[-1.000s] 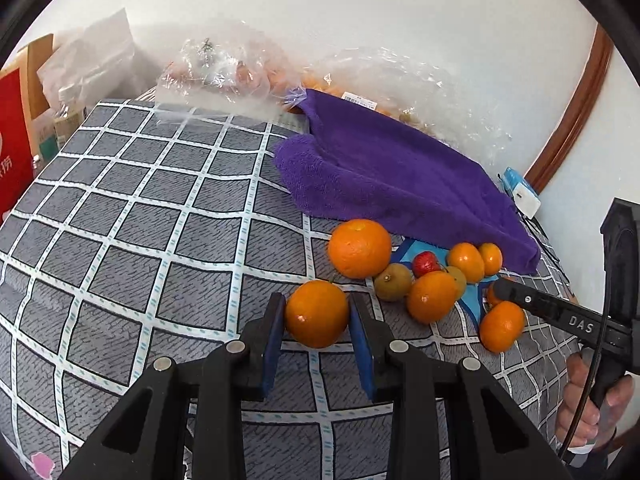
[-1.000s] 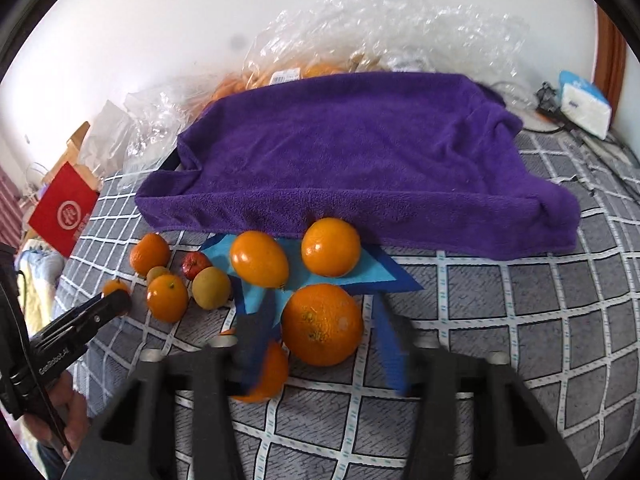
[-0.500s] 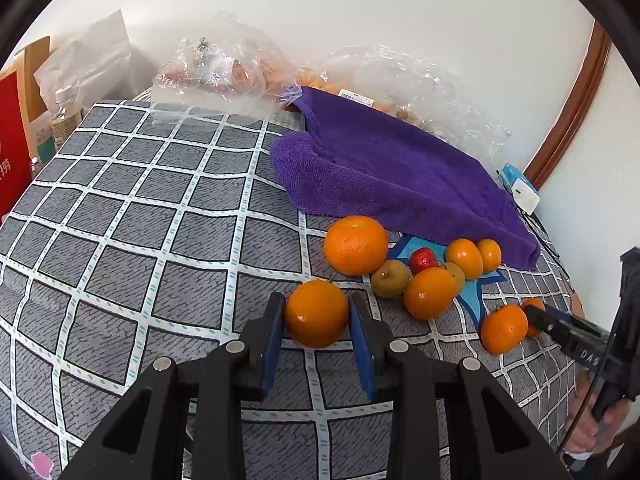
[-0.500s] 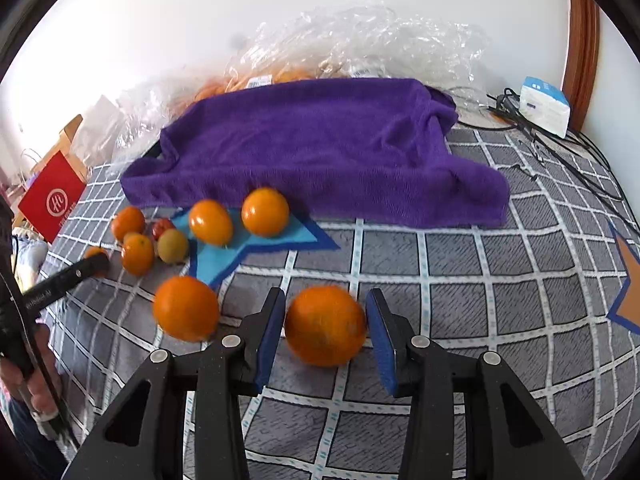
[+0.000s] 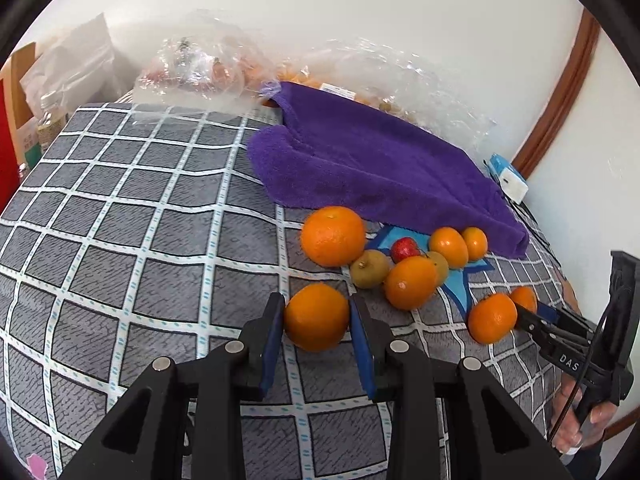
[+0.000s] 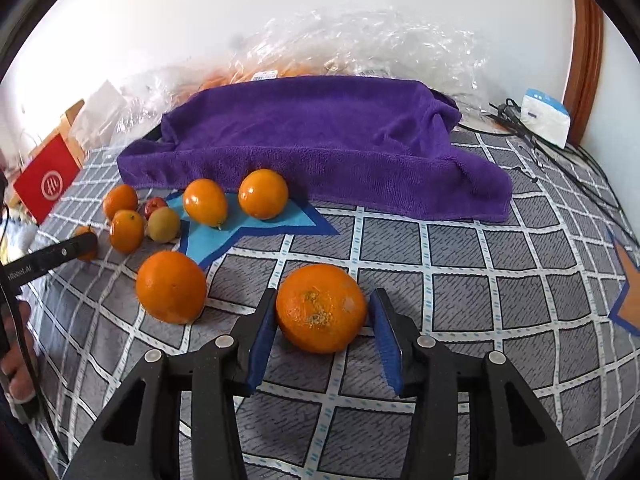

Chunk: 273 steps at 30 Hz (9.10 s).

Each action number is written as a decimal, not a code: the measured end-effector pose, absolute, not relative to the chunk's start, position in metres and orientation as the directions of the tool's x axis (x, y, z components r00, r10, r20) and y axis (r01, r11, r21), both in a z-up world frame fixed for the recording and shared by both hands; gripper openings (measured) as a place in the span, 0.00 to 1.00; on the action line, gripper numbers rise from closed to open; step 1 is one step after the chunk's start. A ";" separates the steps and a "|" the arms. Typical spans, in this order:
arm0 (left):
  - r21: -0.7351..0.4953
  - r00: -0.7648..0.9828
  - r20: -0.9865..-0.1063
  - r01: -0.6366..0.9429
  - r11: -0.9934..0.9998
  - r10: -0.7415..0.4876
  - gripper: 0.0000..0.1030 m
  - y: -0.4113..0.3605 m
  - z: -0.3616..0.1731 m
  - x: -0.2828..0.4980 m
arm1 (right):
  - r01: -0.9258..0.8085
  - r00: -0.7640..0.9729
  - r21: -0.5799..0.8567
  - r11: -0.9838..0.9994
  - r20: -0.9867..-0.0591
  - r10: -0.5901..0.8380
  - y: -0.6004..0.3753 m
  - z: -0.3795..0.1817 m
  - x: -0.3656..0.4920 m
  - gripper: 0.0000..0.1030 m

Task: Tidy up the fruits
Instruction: 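Lift both held oranges and carry them over the purple towel, then open both tools to drop the oranges onto the purple towel, then move both open tools back down to the fruit pile, then grasp an orange with the left tool while the right tool grasps a large orange, then lift both held oranges and carry them onto the purple towel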

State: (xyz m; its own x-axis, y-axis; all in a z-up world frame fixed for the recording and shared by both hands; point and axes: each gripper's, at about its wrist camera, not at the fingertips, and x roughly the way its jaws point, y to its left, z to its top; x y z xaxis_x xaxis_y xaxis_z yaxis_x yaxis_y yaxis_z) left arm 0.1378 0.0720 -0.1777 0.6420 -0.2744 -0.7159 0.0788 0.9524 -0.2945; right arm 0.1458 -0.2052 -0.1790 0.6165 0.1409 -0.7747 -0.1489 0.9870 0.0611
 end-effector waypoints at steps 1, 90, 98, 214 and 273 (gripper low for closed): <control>-0.293 0.640 -0.717 0.083 0.953 -0.276 0.32 0.070 -0.177 0.138 | -0.147 0.617 0.059 0.987 -0.775 0.138 -0.205 -0.179 0.146 0.45; -0.212 0.626 -0.771 -0.082 0.974 -0.115 0.30 0.046 -0.134 0.374 | -0.048 0.567 0.178 0.983 -0.805 0.173 -0.244 -0.147 0.400 0.40; -0.179 0.582 -0.808 -0.089 0.980 -0.095 0.30 0.045 -0.141 0.378 | -0.062 0.504 0.149 0.987 -0.849 0.160 -0.233 -0.162 0.406 0.40; -0.188 0.660 -0.740 -0.022 0.982 -0.128 0.41 0.080 -0.180 0.145 | -0.085 0.621 0.153 0.984 -0.764 0.173 -0.231 -0.179 0.158 0.42; -0.247 0.774 -0.626 -0.082 0.965 -0.094 0.37 0.105 -0.135 0.114 | -0.125 0.718 0.182 0.975 -0.662 0.215 -0.244 -0.116 0.145 0.41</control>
State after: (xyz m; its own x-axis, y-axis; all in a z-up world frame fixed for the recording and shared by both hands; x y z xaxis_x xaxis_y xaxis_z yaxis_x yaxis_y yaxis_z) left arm 0.1143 0.1048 -0.1348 0.7742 -0.0945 -0.6258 -0.0821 0.9655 -0.2473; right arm 0.1451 -0.2445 -0.1163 0.7177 0.2155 -0.6621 -0.1245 0.9753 0.1824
